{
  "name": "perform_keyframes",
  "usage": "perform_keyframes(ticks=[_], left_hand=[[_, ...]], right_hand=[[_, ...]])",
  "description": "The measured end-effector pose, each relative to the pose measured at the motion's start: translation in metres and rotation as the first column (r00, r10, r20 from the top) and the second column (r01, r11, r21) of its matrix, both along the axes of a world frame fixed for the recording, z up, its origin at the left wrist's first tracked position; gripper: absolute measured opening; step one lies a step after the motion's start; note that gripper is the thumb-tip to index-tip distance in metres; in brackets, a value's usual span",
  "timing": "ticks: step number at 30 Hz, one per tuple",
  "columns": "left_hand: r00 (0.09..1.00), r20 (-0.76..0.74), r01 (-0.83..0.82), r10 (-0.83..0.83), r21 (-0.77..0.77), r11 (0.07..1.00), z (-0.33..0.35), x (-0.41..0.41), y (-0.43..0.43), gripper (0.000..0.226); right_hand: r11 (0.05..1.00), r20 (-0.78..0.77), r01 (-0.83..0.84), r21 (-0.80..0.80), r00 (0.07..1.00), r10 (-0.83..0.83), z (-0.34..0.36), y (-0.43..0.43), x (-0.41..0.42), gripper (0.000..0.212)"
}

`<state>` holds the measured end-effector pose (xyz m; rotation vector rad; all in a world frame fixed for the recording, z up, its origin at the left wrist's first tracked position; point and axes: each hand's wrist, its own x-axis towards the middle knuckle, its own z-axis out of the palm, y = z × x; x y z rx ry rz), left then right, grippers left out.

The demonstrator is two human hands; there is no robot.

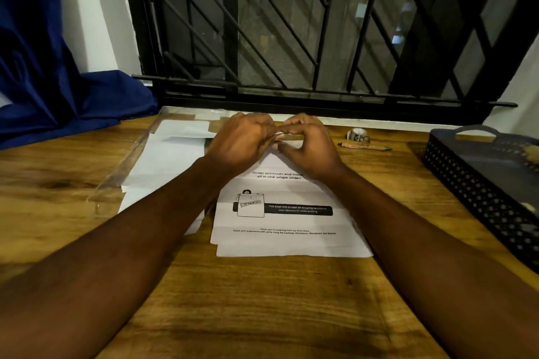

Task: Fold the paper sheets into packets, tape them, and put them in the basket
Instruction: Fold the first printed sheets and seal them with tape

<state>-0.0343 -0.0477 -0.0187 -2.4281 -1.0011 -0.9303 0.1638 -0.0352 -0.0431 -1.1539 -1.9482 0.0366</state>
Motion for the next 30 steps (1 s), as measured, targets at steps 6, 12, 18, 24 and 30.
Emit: perform_keyframes(ticks=[6,12,18,24,30], left_hand=[[1.000,0.017,-0.011,0.010,0.085,0.996,0.001,-0.001,0.001,0.023],[0.998,0.040,-0.043,0.038,0.124,0.991,0.000,-0.003,-0.001,0.022],[0.998,0.025,-0.064,0.063,0.071,0.995,0.005,-0.001,0.001,0.029],[0.994,0.082,-0.081,0.074,0.092,0.992,0.020,0.008,0.004,0.029],[0.980,0.112,-0.167,0.162,0.044,0.985,0.057,0.030,0.014,0.026]], right_hand=[[0.992,0.152,-0.008,0.126,0.988,-0.011,0.006,0.001,0.005,0.016],[0.995,0.162,0.046,0.087,0.985,-0.059,0.001,0.004,0.012,0.018],[1.000,0.055,-0.029,-0.004,0.998,0.029,-0.001,-0.003,0.011,0.032],[0.940,-0.303,-0.257,-0.223,0.935,0.183,-0.005,-0.002,0.008,0.030],[0.823,-0.685,-0.438,-0.362,0.724,0.084,0.009,-0.001,0.031,0.015]])
